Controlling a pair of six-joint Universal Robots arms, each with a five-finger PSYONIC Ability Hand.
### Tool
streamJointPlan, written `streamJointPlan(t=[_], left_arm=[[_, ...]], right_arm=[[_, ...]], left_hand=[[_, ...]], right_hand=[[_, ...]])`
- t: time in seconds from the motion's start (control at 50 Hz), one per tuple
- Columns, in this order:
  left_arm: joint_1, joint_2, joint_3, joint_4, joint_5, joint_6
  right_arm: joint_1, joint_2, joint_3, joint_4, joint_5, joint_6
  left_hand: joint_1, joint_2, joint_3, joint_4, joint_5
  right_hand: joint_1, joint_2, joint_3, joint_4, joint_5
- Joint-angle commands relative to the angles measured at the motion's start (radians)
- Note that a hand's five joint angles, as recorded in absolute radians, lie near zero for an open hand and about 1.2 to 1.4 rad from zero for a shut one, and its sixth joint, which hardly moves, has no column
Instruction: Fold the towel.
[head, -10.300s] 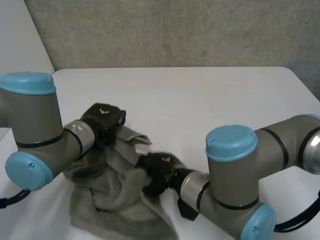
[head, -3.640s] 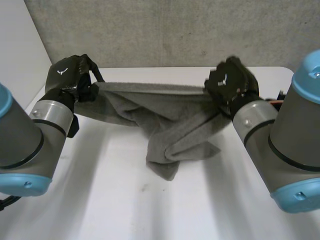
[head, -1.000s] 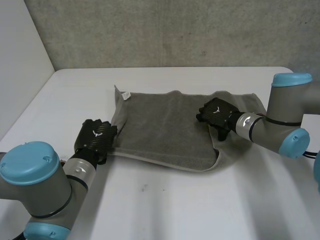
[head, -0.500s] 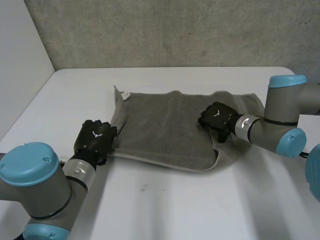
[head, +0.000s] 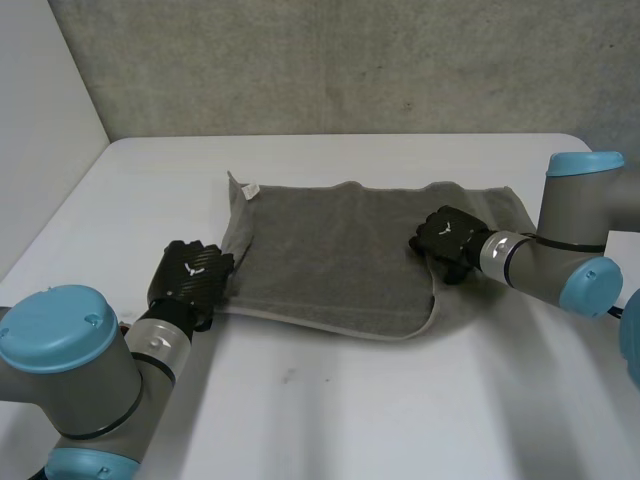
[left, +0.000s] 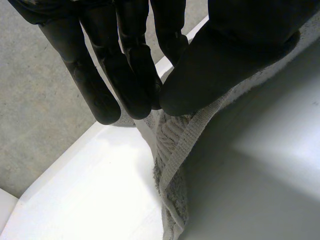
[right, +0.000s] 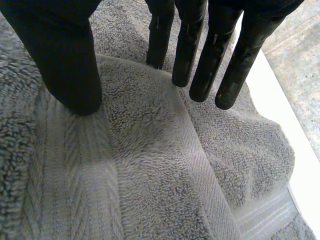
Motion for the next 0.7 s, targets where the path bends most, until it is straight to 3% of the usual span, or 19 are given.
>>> streamJointPlan(t=[0.02,0.28,0.52,0.66,0.7], left_arm=[[0.000,0.000,0.000,0.000,-0.002,0.001],[0.000,0.000,0.000,-0.001,-0.002,0.001],[0.000,-0.002,0.000,-0.003,-0.002,0.003],[0.000,-0.002,0.000,-0.003,-0.003,0.003],[0.000,-0.002,0.000,-0.003,-0.003,0.003]], right_arm=[[-0.012,-0.008,0.011,0.000,0.001,0.000],[-0.057,-0.030,0.038,-0.002,0.001,-0.001],[-0.081,-0.085,0.081,-0.014,0.056,-0.003],[-0.113,-0.111,0.110,-0.013,0.068,-0.004],[-0.127,-0.119,0.132,-0.013,0.068,-0.004]], left_hand=[[0.192,0.178,0.180,0.179,0.182],[0.192,0.178,0.180,0.179,0.182],[0.192,0.178,0.180,0.179,0.182],[0.192,0.178,0.180,0.179,0.182],[0.192,0.178,0.180,0.179,0.182]], right_hand=[[0.264,0.133,0.134,0.136,0.136],[0.267,0.136,0.137,0.139,0.139],[0.610,0.480,0.481,0.482,0.482],[0.566,0.436,0.437,0.438,0.438],[0.368,0.237,0.238,0.240,0.239]])
